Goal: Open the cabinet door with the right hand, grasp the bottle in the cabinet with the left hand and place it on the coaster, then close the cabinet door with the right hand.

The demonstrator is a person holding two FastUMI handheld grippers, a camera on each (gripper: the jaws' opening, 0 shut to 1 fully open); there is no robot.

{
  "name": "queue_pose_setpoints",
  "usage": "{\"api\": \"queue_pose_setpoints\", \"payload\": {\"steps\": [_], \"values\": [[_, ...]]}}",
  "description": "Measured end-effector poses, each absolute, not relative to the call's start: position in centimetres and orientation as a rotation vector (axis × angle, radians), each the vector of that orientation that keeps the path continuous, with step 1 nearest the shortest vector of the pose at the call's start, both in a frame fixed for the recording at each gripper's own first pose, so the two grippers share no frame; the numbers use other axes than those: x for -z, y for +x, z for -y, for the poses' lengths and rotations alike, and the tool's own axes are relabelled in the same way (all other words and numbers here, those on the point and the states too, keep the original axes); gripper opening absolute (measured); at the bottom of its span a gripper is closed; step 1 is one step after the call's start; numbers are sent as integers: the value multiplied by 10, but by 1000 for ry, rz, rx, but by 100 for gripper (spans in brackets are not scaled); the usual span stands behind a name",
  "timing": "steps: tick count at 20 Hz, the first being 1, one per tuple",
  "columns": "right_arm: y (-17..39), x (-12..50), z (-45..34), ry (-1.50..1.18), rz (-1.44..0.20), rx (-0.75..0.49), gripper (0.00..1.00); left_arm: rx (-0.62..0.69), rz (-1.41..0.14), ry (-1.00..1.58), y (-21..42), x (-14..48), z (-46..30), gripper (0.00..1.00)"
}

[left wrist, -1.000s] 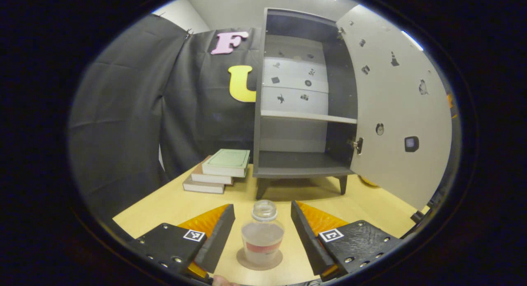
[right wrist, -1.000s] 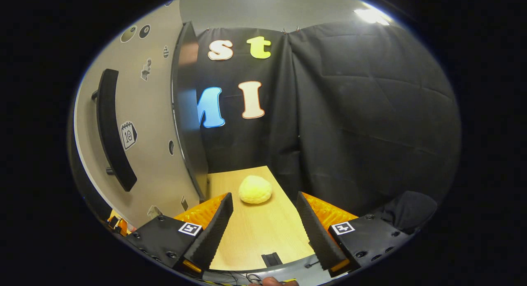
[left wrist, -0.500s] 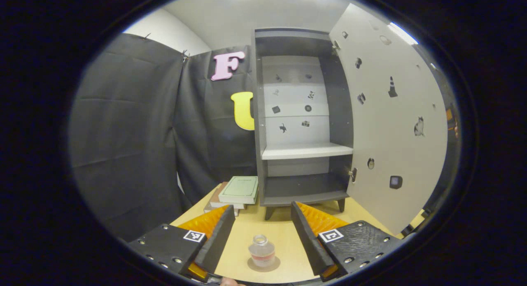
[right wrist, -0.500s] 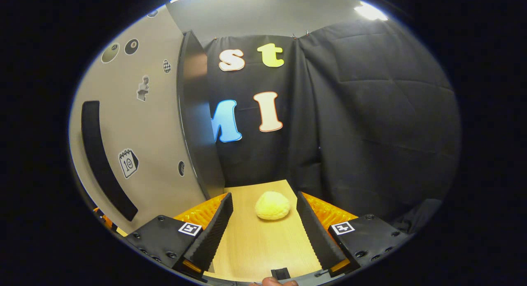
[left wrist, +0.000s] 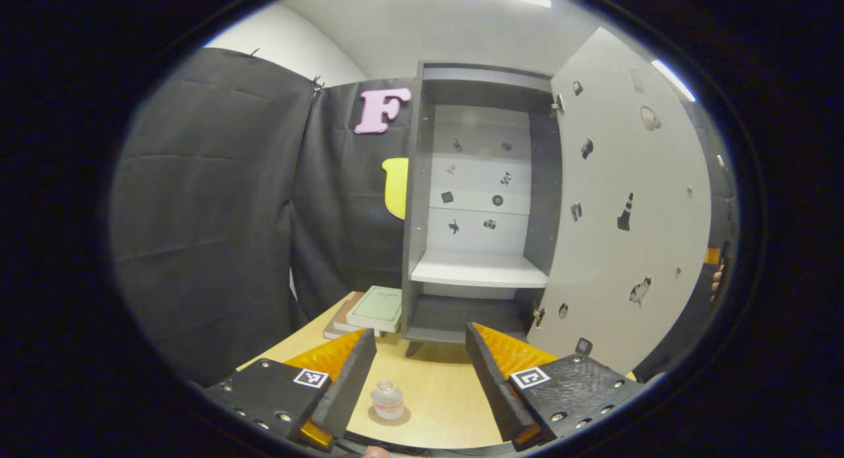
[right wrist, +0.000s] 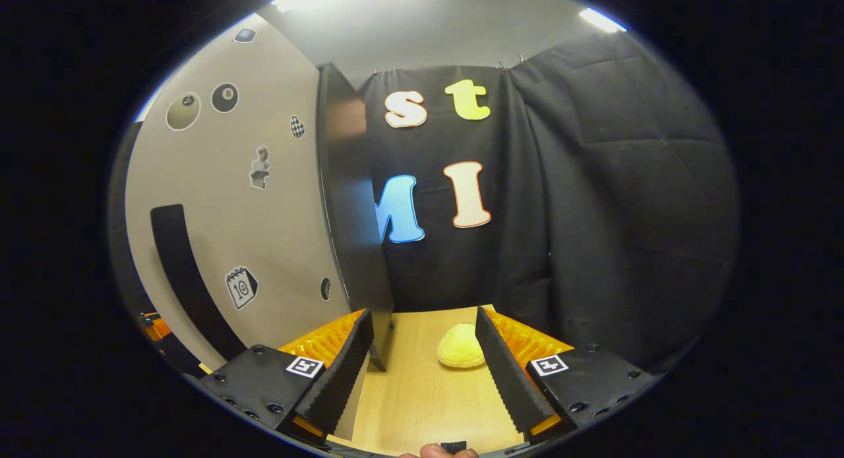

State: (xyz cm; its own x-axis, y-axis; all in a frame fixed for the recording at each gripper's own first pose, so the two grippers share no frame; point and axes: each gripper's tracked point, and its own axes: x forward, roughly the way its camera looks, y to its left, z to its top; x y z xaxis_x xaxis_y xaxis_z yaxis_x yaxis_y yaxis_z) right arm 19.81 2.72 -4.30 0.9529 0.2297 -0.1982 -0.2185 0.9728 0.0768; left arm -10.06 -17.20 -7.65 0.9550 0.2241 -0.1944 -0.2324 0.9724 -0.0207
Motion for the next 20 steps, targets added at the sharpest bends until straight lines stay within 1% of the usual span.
{"api": "queue_pose_setpoints", "payload": {"steps": [1,3,4,5,6,8,9,10,12,14,15,16,17,19,20], "values": [[195,40,-29,49,-202,-224,98,-230,-195,-52,-96,71,169,84],[188,30,-40,52,-187,-227,98,-201,-214,-90,-85,63,168,84],[184,26,-47,52,-183,-229,98,-187,-227,-101,-82,64,162,82],[179,24,-54,51,-185,-229,98,-177,-228,-101,-78,60,153,86],[173,24,-65,41,-202,-234,98,-168,-224,-92,-74,56,142,83],[160,21,-83,27,-203,-240,98,-158,-213,-54,-67,56,121,82],[157,15,-90,16,-195,-220,93,-156,-225,-45,-65,64,111,82],[161,14,-91,-12,-186,-190,93,-147,-240,-45,-63,71,105,82],[151,13,-89,-25,-173,-153,94,-126,-248,-61,-61,78,95,83],[148,19,-110,-14,-190,-160,93,-109,-255,-65,-62,84,81,83],[144,18,-119,-24,-193,-168,94,-106,-261,-56,-61,89,73,85],[139,16,-131,-35,-188,-174,89,-107,-266,-42,-62,92,65,85],[138,16,-143,-41,-182,-181,96,-116,-270,-26,-63,95,55,83],[133,19,-170,-30,-180,-200,96,-120,-268,2,-66,97,42,82],[132,21,-183,-19,-181,-210,96,-118,-267,13,-68,98,36,85]]}}
